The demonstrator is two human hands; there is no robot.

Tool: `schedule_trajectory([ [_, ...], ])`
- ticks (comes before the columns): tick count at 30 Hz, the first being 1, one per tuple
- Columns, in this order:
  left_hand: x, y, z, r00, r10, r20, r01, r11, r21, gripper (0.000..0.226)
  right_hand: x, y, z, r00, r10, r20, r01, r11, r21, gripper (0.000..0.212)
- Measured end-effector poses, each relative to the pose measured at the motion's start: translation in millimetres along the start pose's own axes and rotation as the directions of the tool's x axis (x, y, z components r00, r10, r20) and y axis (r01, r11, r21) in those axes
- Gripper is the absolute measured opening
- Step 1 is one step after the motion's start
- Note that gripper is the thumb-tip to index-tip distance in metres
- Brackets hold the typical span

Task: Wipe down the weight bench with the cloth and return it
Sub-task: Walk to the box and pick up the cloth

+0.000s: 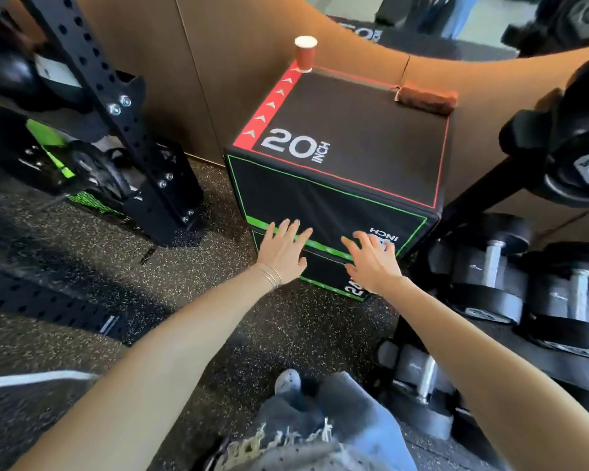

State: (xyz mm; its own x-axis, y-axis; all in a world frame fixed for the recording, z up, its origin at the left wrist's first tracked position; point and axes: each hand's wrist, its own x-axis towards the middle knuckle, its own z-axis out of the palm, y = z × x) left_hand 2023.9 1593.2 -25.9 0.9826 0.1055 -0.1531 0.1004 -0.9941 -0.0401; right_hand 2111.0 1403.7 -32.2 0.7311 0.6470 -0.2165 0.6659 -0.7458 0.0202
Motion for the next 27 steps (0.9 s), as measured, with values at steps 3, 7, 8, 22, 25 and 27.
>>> schedule_trajectory([
  [3, 27, -4, 2, 1.0, 0.029, -0.007, -0.029, 0.999, -0.016, 0.066, 21, 13, -1, 0.999, 0.046, 0.009, -0.046, 0.999, -0.003, 0.06],
  [7, 65, -9, 3, 0.999, 0.044, -0.011, -0.044, 0.998, -0.039, 0.066, 56, 34, -4, 0.997, 0.067, 0.031, -0.067, 0.998, -0.013, 0.061],
  [8, 76, -11, 3, 0.999, 0.051, -0.013, -0.051, 0.998, -0.038, 0.066, 66, 39, -5, 0.997, 0.072, 0.03, -0.072, 0.997, -0.003, 0.061],
  [22, 256, -13, -24, 0.995, 0.102, 0.012, -0.102, 0.995, -0.009, 0.064, 206, 141, -35, 0.994, 0.105, 0.022, -0.106, 0.992, 0.072, 0.057],
  [25, 291, -4, -26, 0.994, 0.106, 0.025, -0.106, 0.994, -0.018, 0.063, 227, 164, -36, 0.992, 0.124, 0.035, -0.126, 0.989, 0.082, 0.058],
  [27, 311, 1, -28, 0.991, 0.127, 0.036, -0.127, 0.992, -0.012, 0.063, 239, 178, -38, 0.988, 0.146, 0.046, -0.151, 0.983, 0.102, 0.057],
])
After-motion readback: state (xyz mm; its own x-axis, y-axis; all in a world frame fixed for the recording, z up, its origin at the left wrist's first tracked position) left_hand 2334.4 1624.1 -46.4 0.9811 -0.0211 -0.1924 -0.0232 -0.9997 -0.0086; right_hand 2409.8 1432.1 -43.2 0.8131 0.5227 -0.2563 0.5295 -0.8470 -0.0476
